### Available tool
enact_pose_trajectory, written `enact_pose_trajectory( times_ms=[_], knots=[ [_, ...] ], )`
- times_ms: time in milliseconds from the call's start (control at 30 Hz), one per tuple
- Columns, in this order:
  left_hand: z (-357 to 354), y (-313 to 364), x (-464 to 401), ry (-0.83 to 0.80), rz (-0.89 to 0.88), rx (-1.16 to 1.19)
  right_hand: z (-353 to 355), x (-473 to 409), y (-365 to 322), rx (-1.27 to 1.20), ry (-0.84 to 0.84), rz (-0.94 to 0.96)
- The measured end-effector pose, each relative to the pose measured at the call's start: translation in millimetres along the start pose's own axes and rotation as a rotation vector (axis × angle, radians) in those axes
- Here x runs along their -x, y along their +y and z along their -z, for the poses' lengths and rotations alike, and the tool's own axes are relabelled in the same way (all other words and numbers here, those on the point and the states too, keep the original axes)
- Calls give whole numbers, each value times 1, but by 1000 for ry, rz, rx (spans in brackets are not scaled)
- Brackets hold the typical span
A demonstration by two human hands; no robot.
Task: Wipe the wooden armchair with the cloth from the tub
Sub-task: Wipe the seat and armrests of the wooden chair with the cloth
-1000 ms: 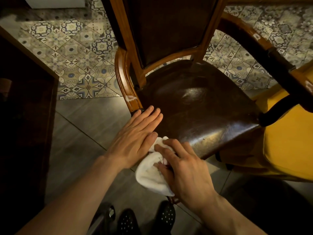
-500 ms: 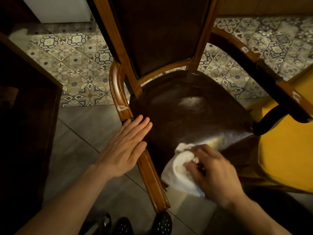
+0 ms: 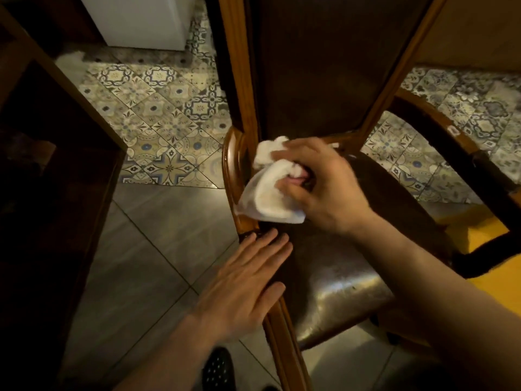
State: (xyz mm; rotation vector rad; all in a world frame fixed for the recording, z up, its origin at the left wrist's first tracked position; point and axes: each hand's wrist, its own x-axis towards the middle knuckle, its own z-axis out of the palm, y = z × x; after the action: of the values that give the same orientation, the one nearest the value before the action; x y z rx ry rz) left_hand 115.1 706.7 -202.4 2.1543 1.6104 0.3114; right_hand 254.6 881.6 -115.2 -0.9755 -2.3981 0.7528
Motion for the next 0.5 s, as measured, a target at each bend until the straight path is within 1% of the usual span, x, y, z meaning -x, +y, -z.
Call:
enact_pose_trajectory(
  times_ms=[133,167,200,333,500],
  knots=[
    [-2,-3,7,6,37,101,-52,-25,-7,107,-353,201],
    [-2,-4,7,3,36,123,-60,-28,-4,137,-410,239],
    [-2,-5,6,9,19,120,-66,-32,1,148,-433,266],
    [-3,-10,2,31,-63,86,-78,-52,19,118,-383,296],
    [-7,-15,0,-8,-89,61,-93,-96,19,188,-250,214]
  ],
)
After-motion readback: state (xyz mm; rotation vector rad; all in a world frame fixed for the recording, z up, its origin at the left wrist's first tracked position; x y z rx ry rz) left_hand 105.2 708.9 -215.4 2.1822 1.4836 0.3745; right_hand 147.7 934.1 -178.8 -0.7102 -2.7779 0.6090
